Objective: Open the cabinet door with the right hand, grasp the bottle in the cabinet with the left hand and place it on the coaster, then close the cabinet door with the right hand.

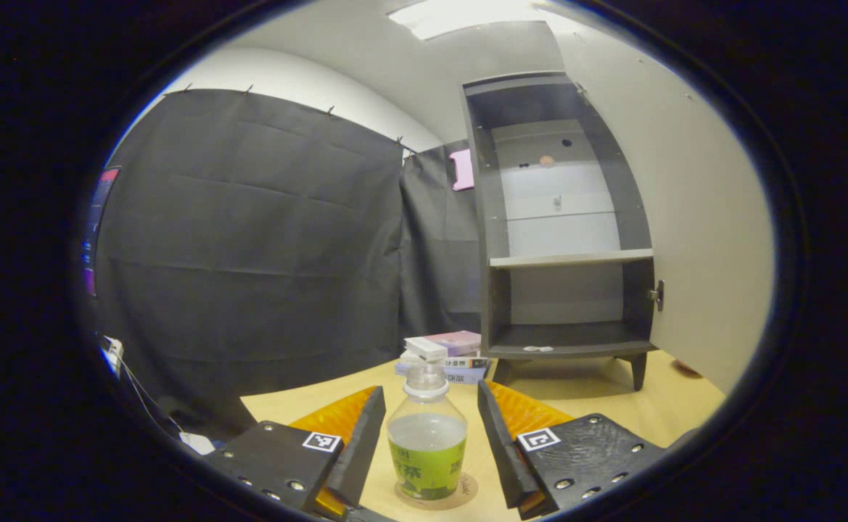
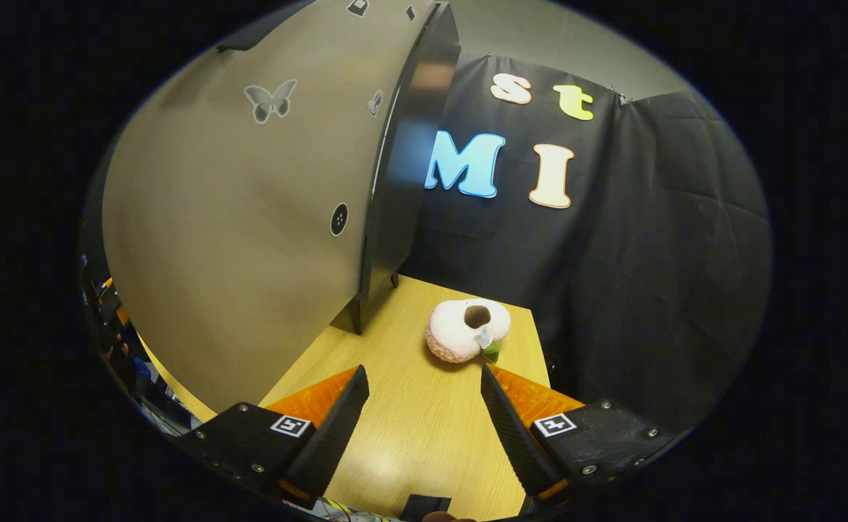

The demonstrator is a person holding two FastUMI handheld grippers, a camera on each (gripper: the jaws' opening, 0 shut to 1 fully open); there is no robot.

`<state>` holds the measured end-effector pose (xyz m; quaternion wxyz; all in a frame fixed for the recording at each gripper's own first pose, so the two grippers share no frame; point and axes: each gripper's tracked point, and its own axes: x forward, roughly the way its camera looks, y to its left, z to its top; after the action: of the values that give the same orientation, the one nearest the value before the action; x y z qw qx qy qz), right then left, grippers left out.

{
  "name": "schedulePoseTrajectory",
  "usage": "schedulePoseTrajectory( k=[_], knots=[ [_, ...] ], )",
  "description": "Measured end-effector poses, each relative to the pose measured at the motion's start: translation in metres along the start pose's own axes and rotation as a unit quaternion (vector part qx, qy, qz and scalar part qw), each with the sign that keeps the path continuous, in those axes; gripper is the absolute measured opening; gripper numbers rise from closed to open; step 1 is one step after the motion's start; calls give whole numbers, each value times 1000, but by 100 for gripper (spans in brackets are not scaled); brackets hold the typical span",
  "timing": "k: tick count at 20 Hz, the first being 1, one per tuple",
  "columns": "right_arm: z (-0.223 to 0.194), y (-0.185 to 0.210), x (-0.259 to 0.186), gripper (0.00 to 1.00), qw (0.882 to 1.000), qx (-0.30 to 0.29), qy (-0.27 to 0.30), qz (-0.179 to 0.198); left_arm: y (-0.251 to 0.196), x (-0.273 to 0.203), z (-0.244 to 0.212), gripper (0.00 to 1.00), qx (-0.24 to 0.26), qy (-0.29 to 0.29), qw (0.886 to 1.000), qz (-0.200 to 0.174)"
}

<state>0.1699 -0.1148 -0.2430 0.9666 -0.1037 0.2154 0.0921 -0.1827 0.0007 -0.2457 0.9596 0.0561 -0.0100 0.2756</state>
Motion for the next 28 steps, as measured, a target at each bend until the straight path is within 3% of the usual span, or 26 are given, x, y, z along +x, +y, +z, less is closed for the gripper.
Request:
schedulePoseTrajectory(
  k=[5,9,16,17,18,19,20,21,28],
  knots=[
    [19,-5,-11,96,999,30,-24,12,-4,-10,50,72,-6,8,1000,-10],
    [46,-2,-27,96,997,41,-56,13,-4,-24,115,72,-5,-7,1000,-22],
    [100,9,-48,96,988,93,-107,59,-6,-30,209,78,-5,-12,999,-31],
    [109,8,-51,96,986,107,-113,62,-13,-30,218,66,-10,-2,999,-43],
    [117,7,-53,95,984,117,-118,63,-25,-28,229,78,-16,0,998,-60],
    [125,5,-56,95,982,126,-125,64,-29,-29,244,79,-17,-6,998,-67],
    [135,2,-59,95,981,132,-132,58,-27,-29,259,67,-16,-16,997,-70],
    [145,-3,-63,95,979,138,-139,50,-30,-27,273,78,-21,-29,996,-81],
    [214,-10,-101,94,964,182,-194,9,-45,9,268,79,-1,-7,986,-166]
  ],
)
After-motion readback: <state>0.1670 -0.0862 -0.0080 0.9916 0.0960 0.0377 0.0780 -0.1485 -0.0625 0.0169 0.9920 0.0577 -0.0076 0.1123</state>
